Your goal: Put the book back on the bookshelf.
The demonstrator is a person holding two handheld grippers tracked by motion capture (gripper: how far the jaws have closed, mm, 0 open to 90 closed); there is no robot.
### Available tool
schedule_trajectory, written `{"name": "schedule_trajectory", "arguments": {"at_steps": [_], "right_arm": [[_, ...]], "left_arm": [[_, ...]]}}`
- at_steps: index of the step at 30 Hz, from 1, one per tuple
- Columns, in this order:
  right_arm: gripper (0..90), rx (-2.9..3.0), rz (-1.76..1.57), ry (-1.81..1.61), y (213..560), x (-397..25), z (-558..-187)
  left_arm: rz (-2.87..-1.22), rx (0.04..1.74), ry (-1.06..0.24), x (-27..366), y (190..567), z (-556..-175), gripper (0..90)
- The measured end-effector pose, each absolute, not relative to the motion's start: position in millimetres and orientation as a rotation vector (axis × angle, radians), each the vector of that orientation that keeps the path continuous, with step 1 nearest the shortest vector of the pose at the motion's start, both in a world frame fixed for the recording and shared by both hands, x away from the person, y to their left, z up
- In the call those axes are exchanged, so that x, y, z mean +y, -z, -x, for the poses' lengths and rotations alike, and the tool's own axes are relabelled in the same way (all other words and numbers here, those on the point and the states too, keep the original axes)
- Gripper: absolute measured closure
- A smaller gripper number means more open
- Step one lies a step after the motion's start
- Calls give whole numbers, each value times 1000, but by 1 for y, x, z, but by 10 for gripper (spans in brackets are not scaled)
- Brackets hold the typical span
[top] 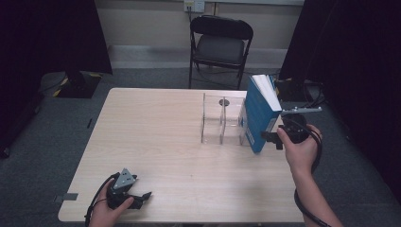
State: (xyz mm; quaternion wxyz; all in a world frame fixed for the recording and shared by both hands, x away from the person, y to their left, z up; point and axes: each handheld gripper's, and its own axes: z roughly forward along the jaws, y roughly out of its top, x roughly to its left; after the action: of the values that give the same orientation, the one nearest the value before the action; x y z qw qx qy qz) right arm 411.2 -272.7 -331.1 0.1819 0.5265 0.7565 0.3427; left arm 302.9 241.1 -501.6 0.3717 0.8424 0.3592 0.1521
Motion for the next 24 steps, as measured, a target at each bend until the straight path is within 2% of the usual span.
{"name": "schedule_trajectory", "arguments": {"at_steps": [24], "right_arm": [[180,2239,-1378,-972,354,-242,-396]], "left_arm": [[-2159,921,-390,241,502,-303,137]]}}
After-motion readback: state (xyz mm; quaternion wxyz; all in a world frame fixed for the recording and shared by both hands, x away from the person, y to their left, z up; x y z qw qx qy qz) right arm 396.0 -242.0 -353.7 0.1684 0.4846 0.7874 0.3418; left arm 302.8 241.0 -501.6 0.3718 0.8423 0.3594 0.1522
